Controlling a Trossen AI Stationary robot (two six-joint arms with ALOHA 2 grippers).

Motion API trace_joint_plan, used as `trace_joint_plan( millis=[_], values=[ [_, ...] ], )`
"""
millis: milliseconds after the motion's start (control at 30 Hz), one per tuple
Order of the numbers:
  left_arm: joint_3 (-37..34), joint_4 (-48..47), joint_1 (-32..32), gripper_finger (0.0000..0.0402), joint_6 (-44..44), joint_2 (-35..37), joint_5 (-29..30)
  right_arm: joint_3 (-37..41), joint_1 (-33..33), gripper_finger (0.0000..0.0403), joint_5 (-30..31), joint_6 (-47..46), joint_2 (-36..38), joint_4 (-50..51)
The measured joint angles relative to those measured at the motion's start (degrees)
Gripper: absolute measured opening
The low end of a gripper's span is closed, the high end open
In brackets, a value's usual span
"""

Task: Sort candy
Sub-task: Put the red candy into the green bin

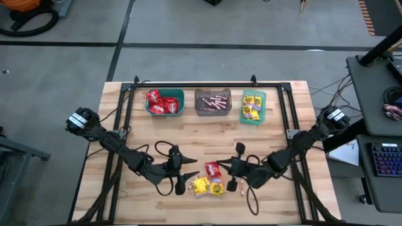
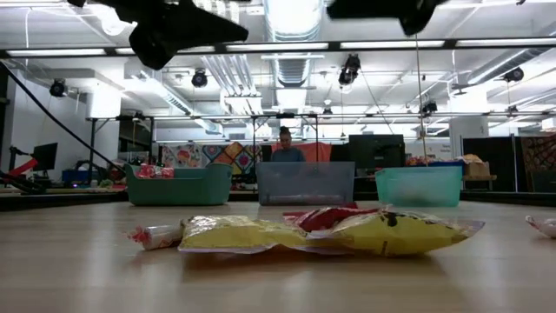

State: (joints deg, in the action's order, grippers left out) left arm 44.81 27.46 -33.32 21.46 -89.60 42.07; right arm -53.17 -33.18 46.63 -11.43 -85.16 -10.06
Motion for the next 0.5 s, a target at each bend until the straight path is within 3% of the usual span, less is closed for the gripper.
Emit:
trace_joint_plan(
  millis=[300,400,500],
  values=[
    [-1.02,-2.43,-1.18,0.021,-0.38,-2.66,-2.52,0.11,3.27,0.0009,-10.53,-11.65,-4.57,9.56],
    [-0.72,-0.02,-0.94,0.021,0.73,-5.98,-2.44,0.22,4.63,0.0009,-11.07,-23.08,-7.01,11.64],
    [-0.2,3.16,-0.46,0.021,1.59,-10.1,-2.34,0.22,6.92,0.0011,-17.91,-33.38,-7.97,14.27]
  ],
)
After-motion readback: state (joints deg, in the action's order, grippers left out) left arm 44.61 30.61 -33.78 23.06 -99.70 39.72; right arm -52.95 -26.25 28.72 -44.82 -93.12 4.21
